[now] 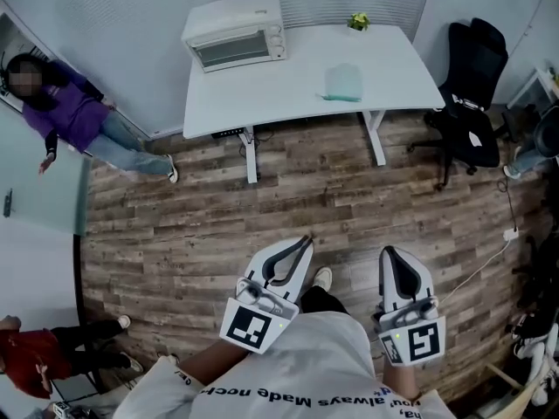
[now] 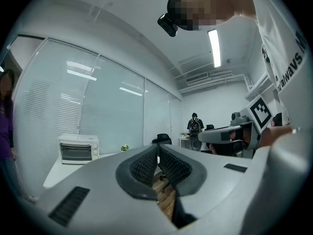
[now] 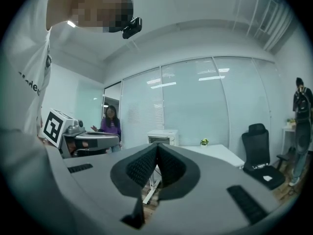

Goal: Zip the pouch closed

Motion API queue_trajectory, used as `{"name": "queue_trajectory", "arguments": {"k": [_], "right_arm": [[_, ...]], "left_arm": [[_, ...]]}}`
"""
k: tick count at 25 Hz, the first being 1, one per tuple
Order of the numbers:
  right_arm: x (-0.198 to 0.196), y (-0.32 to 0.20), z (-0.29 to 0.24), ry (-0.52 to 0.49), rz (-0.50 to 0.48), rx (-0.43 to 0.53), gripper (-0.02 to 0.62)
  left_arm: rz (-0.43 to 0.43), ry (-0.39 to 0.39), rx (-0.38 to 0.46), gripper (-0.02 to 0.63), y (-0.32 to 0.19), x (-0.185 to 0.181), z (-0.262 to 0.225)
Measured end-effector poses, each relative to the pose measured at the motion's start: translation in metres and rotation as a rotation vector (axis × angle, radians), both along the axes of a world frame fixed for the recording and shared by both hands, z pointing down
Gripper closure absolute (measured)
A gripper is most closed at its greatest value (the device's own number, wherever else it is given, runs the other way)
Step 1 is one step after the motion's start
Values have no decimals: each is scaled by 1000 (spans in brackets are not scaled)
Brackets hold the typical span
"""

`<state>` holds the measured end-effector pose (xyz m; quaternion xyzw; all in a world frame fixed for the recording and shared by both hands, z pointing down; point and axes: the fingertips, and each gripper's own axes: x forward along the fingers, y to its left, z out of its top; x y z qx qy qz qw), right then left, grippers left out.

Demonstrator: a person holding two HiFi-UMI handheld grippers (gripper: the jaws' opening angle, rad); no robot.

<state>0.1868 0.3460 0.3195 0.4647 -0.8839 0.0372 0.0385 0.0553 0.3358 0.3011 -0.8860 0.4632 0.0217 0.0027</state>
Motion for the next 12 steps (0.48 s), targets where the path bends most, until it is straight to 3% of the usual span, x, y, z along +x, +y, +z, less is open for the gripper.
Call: {"name": "queue_trajectory", "arguments": {"k": [12], "right_arm": [[22,-73,8,5,-29,-23,588]], "left_arm": [[-63,-13,-18,578,-66,10,9]]}}
